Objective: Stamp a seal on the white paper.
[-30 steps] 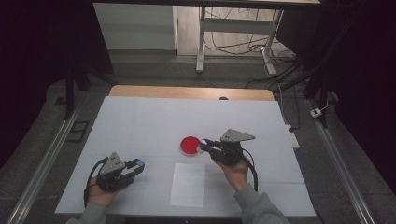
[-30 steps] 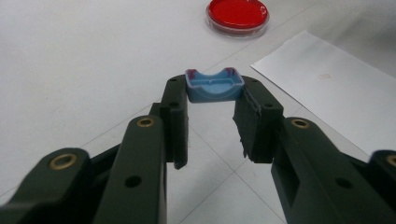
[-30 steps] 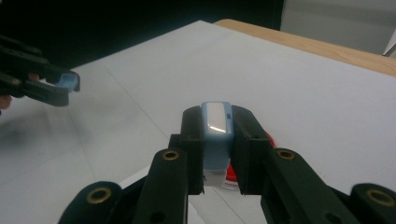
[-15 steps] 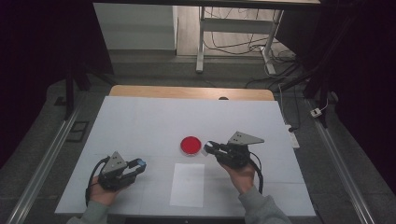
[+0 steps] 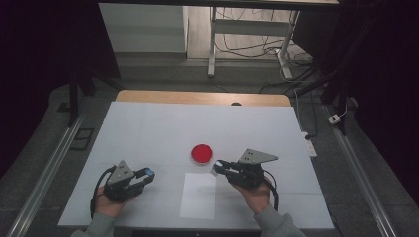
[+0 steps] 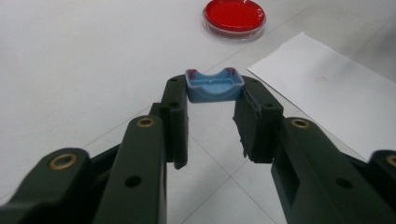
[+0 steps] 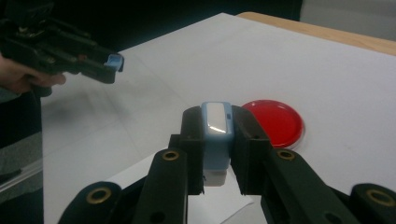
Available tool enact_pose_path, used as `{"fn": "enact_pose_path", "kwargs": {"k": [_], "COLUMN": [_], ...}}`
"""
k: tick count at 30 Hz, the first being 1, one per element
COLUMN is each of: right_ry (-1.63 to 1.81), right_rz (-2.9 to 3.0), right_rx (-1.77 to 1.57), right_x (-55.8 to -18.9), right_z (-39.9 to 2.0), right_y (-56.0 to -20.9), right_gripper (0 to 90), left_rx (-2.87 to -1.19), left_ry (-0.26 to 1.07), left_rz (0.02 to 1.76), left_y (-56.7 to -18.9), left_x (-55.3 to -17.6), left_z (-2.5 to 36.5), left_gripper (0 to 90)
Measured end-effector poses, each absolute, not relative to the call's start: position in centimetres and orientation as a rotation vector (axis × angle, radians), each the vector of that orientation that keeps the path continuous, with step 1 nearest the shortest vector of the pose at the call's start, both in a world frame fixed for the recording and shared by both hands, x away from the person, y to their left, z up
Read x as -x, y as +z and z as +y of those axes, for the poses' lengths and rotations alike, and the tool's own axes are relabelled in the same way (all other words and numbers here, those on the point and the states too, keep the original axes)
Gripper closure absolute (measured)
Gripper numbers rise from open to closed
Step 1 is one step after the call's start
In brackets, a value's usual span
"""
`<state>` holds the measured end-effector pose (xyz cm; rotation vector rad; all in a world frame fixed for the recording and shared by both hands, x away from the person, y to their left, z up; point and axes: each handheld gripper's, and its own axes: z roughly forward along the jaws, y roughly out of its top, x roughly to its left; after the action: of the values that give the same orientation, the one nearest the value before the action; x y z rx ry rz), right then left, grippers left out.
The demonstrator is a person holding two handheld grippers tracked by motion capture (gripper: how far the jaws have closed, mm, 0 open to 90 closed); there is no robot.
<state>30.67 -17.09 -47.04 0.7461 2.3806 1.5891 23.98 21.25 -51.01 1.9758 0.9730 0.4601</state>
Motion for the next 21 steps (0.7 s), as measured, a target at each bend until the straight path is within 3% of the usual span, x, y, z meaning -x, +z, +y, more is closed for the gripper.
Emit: {"fn": "enact_pose_path", "kwargs": {"k": [21], "right_ry": [1.523], "right_rz": [2.532], "right_rx": [-0.632], "right_x": [-29.1], "right_z": [-14.4], "right_y": [-48.6], "right_gripper": [75.1], "left_rx": [-1.976], "left_ry": [0.459], "left_rz": [0.971], "left_y": [-51.0], "left_x": [-24.0], "left_z": [21.3], "left_gripper": [65.9]}}
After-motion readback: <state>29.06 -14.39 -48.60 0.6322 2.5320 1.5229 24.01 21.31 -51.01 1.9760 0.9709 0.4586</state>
